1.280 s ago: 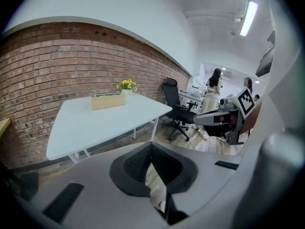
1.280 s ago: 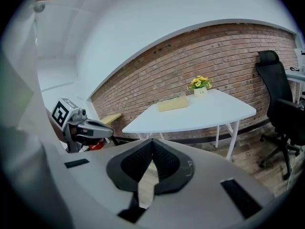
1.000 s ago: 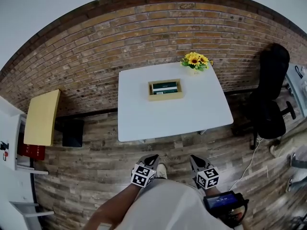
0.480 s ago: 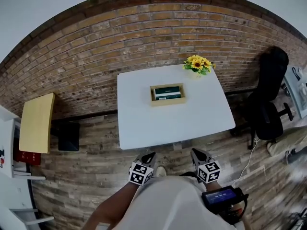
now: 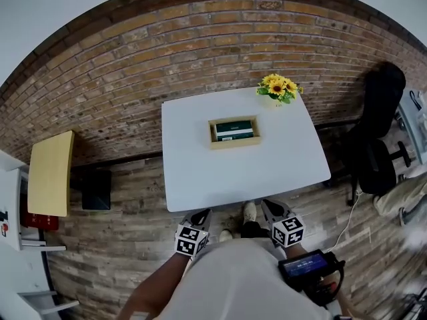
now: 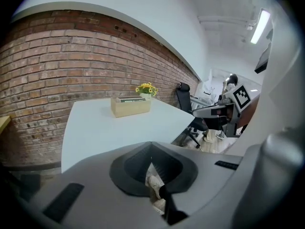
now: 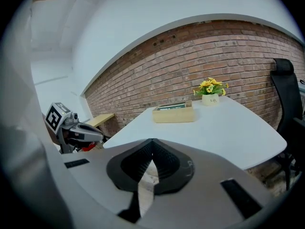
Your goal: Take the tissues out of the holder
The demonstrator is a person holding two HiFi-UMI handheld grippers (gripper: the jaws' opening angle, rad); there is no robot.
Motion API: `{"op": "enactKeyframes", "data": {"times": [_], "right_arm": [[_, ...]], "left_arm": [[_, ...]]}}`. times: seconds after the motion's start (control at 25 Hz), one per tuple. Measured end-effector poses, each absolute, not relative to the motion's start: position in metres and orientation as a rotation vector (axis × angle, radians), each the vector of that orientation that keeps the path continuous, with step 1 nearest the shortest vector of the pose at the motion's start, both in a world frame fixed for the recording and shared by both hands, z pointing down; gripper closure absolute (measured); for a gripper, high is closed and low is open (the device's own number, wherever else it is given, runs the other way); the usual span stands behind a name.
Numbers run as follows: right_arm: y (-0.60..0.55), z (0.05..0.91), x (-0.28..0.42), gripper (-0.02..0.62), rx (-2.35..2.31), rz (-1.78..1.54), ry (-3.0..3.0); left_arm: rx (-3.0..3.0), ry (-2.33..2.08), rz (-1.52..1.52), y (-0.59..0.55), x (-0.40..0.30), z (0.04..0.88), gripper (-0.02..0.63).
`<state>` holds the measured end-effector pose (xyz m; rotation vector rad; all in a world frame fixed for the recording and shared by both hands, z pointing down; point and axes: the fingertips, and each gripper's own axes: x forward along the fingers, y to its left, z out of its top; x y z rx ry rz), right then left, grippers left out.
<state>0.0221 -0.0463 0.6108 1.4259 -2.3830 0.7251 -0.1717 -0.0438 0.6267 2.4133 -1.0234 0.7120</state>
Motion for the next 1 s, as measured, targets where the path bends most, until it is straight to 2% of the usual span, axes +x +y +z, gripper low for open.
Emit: {"op": "enactKeyframes", "data": {"times": [1.0], "right_arm": [[-0.170,0.616,0.049,0.591,1.279,0.740,-2.476]], "left_arm": [[2.392,-1.080,0.750,-0.154,-0.119,0.623,0.597]]}}
